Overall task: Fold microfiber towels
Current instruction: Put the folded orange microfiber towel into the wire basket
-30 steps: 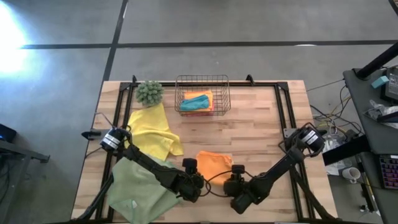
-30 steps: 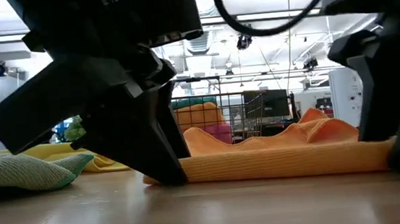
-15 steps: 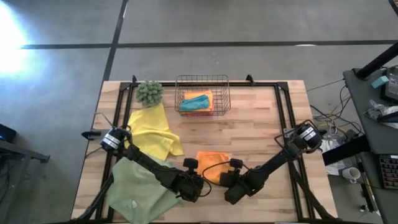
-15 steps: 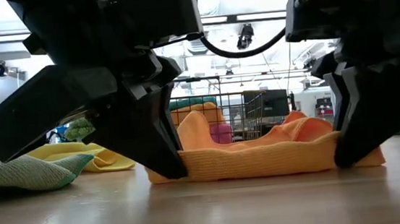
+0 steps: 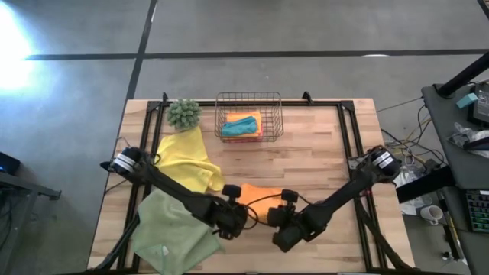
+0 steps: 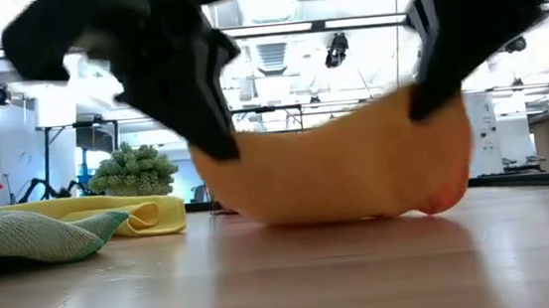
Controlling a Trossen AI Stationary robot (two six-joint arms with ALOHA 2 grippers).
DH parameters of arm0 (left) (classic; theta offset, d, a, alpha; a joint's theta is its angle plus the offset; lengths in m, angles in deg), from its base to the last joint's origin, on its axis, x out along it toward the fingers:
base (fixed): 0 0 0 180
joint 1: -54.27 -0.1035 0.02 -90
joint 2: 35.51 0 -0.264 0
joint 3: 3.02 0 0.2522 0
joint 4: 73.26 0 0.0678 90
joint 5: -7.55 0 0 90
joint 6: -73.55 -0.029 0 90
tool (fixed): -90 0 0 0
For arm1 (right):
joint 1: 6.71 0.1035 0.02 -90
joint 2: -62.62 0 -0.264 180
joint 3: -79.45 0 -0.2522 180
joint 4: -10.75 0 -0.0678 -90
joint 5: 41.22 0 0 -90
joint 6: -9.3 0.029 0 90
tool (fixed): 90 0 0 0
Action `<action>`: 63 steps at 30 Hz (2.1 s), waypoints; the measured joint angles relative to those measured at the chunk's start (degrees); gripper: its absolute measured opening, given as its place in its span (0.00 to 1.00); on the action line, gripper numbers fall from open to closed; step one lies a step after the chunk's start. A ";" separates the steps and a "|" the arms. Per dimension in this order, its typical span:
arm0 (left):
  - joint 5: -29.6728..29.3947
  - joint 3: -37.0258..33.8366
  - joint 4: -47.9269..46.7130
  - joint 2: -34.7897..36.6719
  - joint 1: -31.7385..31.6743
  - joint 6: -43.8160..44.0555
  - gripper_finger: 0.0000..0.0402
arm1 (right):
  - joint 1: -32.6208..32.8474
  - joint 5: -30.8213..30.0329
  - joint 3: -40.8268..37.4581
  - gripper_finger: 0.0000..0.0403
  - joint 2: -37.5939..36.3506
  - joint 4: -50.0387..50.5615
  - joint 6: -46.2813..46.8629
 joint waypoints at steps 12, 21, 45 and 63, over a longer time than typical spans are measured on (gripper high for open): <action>-0.30 0.00 -7.10 15.02 -6.25 -3.10 0.00 | -6.01 -7.66 12.18 0.02 -2.05 10.95 -1.27; -3.68 -0.02 -6.74 22.67 -10.77 -10.26 0.00 | -13.24 -9.14 18.91 0.02 -3.41 13.23 -7.45; -13.79 -0.09 -1.95 26.49 -33.34 -28.84 0.00 | -43.67 -1.38 28.58 0.02 -3.33 7.73 -39.39; -1.61 -0.09 3.97 15.52 -53.48 -39.26 0.00 | -67.01 26.33 20.39 0.02 3.24 -12.46 -52.90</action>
